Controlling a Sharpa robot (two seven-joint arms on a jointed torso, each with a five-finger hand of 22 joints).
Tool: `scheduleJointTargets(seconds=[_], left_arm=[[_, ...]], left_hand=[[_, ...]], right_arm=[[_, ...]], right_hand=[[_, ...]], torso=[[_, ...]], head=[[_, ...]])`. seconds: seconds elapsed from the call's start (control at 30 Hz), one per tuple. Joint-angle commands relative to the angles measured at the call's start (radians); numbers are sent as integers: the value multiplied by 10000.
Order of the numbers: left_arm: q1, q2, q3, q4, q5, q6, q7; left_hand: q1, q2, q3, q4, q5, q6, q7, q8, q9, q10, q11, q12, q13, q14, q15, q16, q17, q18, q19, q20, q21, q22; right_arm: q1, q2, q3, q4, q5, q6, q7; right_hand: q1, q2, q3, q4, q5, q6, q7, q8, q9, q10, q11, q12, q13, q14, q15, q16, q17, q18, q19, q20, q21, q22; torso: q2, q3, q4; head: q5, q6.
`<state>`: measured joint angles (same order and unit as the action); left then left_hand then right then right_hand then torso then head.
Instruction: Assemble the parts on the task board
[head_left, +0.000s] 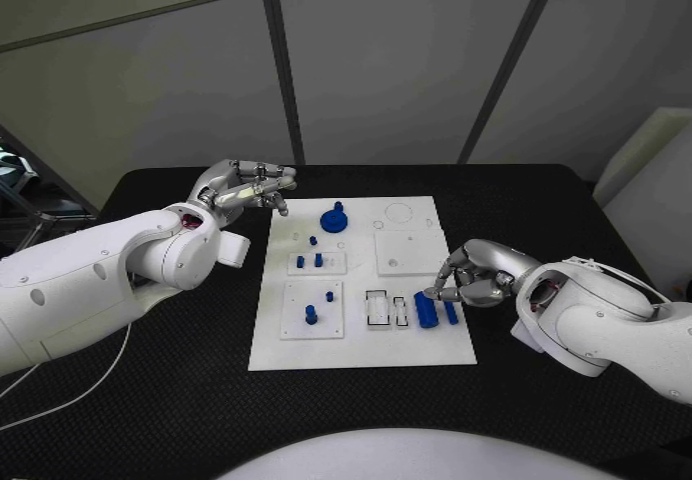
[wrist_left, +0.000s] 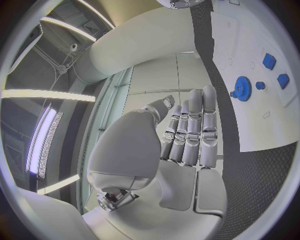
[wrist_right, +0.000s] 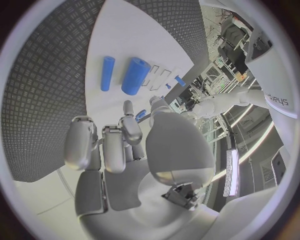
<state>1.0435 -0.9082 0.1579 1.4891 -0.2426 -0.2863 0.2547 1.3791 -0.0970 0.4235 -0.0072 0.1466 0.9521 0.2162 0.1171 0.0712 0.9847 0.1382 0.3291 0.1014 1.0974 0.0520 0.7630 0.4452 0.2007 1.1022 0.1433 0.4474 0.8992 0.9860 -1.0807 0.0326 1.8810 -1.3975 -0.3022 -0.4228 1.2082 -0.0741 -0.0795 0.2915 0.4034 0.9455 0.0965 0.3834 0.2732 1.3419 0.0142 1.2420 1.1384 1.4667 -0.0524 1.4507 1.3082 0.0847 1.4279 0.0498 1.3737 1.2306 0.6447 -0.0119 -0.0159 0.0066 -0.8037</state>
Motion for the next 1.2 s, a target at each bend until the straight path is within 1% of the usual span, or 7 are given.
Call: scheduleJointTargets(seconds=[0.03, 0.17, 0.3, 0.63, 0.87, 1.03, 1.2], left_arm=[[17, -12, 5, 36, 17, 105, 163], [17, -25, 5, 31, 17, 105, 158], [17, -30, 4, 29, 17, 109, 153], [17, -18, 4, 15, 17, 109, 130], [16, -1, 4, 9, 17, 132, 115], [16, 2, 4, 1, 17, 160, 99], [16, -23, 4, 0, 17, 160, 83]], left_hand=[[-94, -13, -51, -4, 34, -73, -27, 28, -2, -85, 13, 45, -11, -51, 19, -62, -12, -201, -67, 2, -34, -13], [-94, -13, -51, -4, 34, -73, -27, 28, -2, -85, 13, 45, -11, -51, 19, -62, -12, -201, -67, 2, -34, -13], [-119, 2, -57, 15, 36, -86, -23, 30, -2, -97, 16, 52, -15, -50, 23, -61, -15, -200, -70, 7, -41, -20], [-132, 11, -60, 27, 36, -88, -21, 32, -2, -101, 18, 57, -16, -49, 25, -61, -16, -200, -71, 10, -44, -24], [-132, 11, -60, 27, 36, -88, -21, 32, -2, -101, 18, 57, -16, -49, 25, -61, -16, -200, -71, 10, -44, -24], [-160, 31, -65, 50, 35, -94, -18, 38, 0, -112, 21, 67, -18, -48, 29, -60, -18, -199, -73, 16, -53, -33], [-160, 31, -65, 50, 35, -94, -18, 38, 0, -112, 21, 67, -18, -48, 29, -60, -18, -199, -73, 16, -53, -33]], right_arm=[[-91, 52, -3, -10, -582, 502, -763], [-223, 174, -3, -40, -595, 570, -891], [-278, 215, -3, -50, -696, 609, -984], [-326, 404, -4, -160, -804, 782, -1054], [-451, 652, -5, -358, -986, 901, -1098], [-603, 864, -5, -522, -1291, 1007, -1319], [-667, 984, -5, -606, -1381, 1109, -1393]], right_hand=[[-194, -4, -156, 3, -98, -111, -2, 75, 80, -36, 20, -14, 0, 599, -27, 43, 210, -169, 67, 25, 52, 37], [-320, 44, -307, 8, -162, -182, 0, 155, 171, -53, 30, -26, 46, 602, -21, 57, 246, -172, 64, 36, 63, 57], [-425, 75, -421, 9, -185, -197, -9, 238, 249, -53, 26, -28, 88, 601, -21, 57, 254, -172, 61, 40, 68, 66], [-537, 118, -553, 9, -250, -212, -25, 349, 352, -56, 13, -43, 130, 598, -28, 51, 254, -170, 55, 38, 70, 70], [-526, 144, -570, -2, -275, -219, -31, 380, 382, -56, 8, -47, 143, 597, -31, 50, 255, -170, 52, 36, 70, 70], [-131, 215, -595, -68, -287, -296, -44, 521, 528, -41, -6, -52, 232, 605, -43, 64, 304, -177, 62, 26, 95, 116], [295, 302, -593, -152, -127, -366, -48, 635, 653, -18, -13, -58, 313, 606, -51, 63, 318, -179, 62, 20, 103, 133]], torso=[[15, -7, 32], [12, 17, -8], [10, 8, 13], [11, 10, 2], [14, 4, 14], [22, 1, 47], [15, -1, 22]], head=[[-35, -7], [27, -32], [21, -62], [27, -104], [2, -107], [5, -123], [46, -136]])
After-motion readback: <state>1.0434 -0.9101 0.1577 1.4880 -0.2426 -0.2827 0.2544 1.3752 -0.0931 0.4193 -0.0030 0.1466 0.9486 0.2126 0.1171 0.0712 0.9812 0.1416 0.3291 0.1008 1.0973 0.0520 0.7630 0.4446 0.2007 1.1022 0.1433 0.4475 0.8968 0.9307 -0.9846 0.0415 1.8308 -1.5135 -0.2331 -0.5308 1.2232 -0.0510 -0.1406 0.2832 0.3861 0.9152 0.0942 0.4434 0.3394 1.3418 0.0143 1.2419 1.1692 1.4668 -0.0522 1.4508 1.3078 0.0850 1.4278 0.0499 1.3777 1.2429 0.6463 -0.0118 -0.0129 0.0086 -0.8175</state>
